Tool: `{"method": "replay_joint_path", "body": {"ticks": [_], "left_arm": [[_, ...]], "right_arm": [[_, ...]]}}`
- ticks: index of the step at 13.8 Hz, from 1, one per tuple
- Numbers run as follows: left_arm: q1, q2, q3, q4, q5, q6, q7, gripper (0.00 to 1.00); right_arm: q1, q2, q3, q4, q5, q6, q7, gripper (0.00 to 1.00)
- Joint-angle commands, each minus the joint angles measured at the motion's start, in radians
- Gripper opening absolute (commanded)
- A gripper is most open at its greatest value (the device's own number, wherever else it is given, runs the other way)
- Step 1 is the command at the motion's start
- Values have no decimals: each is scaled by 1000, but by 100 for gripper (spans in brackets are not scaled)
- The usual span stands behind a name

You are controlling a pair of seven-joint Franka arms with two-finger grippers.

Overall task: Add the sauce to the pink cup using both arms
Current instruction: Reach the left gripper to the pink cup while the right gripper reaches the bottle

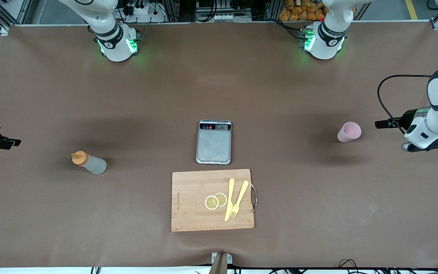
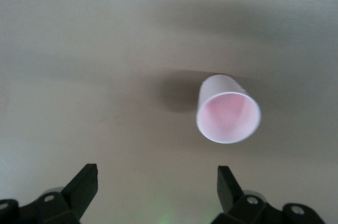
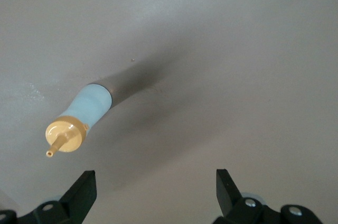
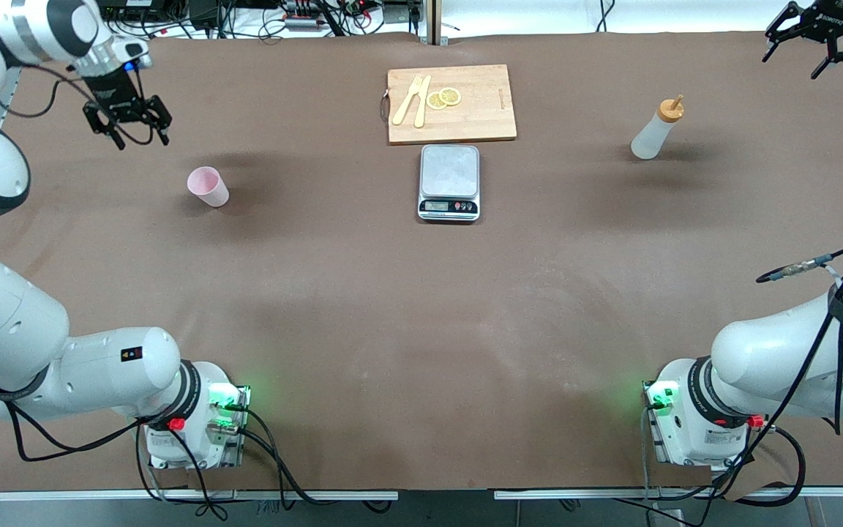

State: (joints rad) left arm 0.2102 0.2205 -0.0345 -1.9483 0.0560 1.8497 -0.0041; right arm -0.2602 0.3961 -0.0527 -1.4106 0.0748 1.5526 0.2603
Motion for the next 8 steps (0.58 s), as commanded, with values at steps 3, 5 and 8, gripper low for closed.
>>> {"method": "replay_joint_path", "body": {"ticks": [3,5,8], "left_arm": [[41,-66,-15,-242,-16,319,-5,100],[41,-66,-22,-274,-30,377,-4,100],[38,-61,-42,-299,-60,447,-4,100]], "right_arm": [[-117,107,14,35,157,-8,101,100],[-148,148,14,35,209,-9,126,100],[-181,239,16,51,252,-8,239,100]]}}
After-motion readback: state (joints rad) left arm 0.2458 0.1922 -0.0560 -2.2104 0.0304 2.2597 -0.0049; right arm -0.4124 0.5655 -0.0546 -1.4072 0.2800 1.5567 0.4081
